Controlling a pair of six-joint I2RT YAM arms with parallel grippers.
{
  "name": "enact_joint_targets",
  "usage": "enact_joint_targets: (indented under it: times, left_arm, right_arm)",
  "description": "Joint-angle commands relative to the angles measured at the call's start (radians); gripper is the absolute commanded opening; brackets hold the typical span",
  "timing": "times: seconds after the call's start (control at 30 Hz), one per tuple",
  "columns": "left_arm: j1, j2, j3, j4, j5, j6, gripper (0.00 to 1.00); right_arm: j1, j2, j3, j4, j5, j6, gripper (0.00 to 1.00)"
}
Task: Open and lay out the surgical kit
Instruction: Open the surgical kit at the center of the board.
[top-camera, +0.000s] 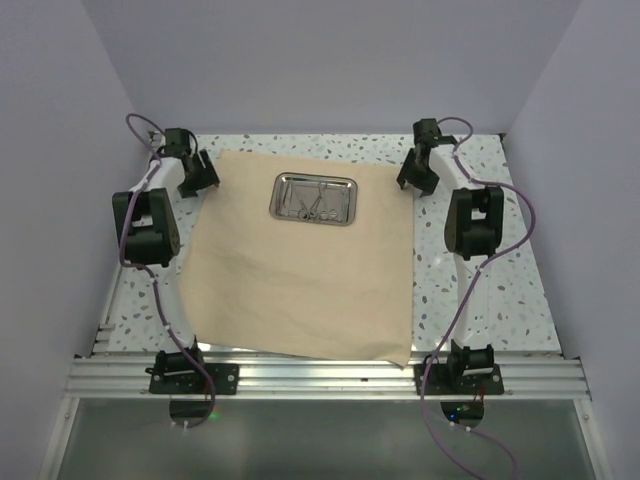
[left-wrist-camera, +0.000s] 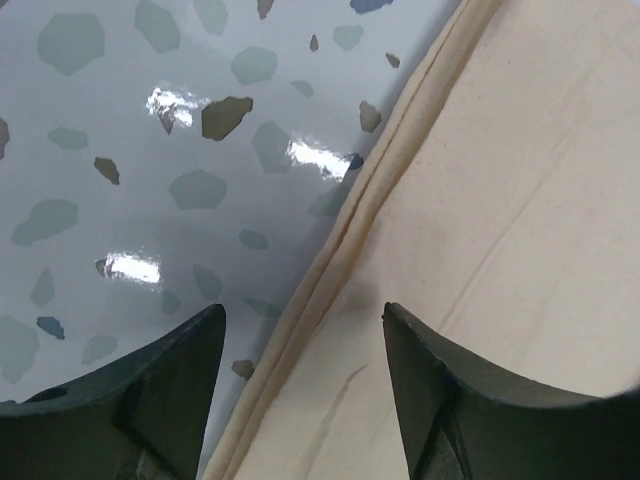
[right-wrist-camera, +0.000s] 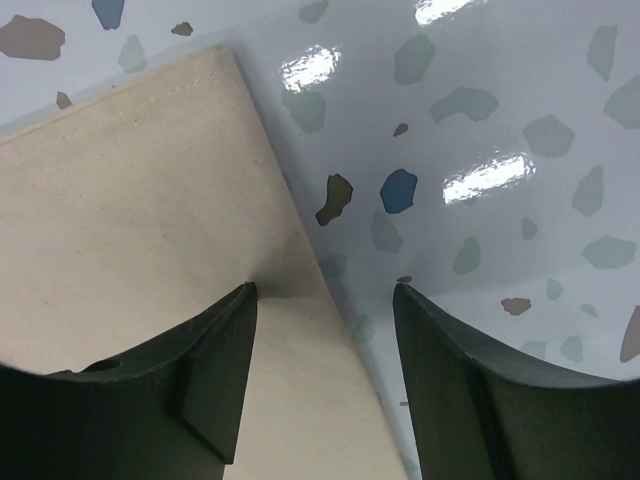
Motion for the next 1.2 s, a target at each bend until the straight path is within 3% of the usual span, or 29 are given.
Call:
enact_joint_targets:
  times: [0.0, 0.13, 0.2, 0.27, 0.33, 0.4, 0.43, 0.6, 0.87, 1.1, 1.17]
  left_arm:
    - [-0.005, 0.035, 0.077, 0.019, 0.027, 0.014, 0.67]
    - [-0.042, 0.059, 0.111, -0.013, 0.003, 0.028, 0.65]
    - [-0.051, 0.073, 0.117, -0.01, 0.007, 0.02, 0.59]
    - [-0.051, 0.096, 0.129, -0.012, 0.033, 0.011, 0.47]
    - [-0.051, 0.114, 0.142, -0.022, 0.047, 0.007, 0.41]
    - [-0.051, 0.122, 0.154, -0.022, 0.047, 0.004, 0.32]
    - [-0.051, 0.121, 0.154, -0.016, 0.052, 0.002, 0.24]
    - [-0.05, 0.139, 0.192, -0.056, 0.067, -0.012, 0.0]
    - [-0.051, 0.107, 0.148, -0.041, 0.095, -0.073, 0.0]
    - [-0.05, 0.079, 0.171, -0.077, 0.053, -0.082, 0.0]
    - [-0.051, 0.047, 0.148, -0.07, 0.043, -0.078, 0.29]
  right_arm:
    - [0.001, 0.03, -0.015, 0.069, -0.064, 0.028, 0.59]
    - [0.002, 0.064, 0.012, 0.071, -0.096, 0.034, 0.51]
    - [0.005, 0.07, 0.018, 0.074, -0.113, 0.034, 0.4]
    - [0.004, 0.079, 0.018, 0.08, -0.132, 0.04, 0.26]
    - [0.007, 0.087, 0.018, 0.085, -0.156, 0.046, 0.19]
    - [0.01, 0.098, 0.023, 0.097, -0.161, 0.052, 0.04]
    - [0.01, 0.102, 0.029, 0.099, -0.185, 0.054, 0.0]
    - [0.013, 0.15, 0.128, 0.096, -0.202, 0.065, 0.0]
    - [0.004, 0.21, 0.337, 0.091, -0.166, 0.091, 0.0]
    - [-0.008, 0.175, 0.322, 0.108, -0.05, 0.085, 0.0]
    - [-0.012, 0.162, 0.319, 0.125, -0.058, 0.069, 0.0]
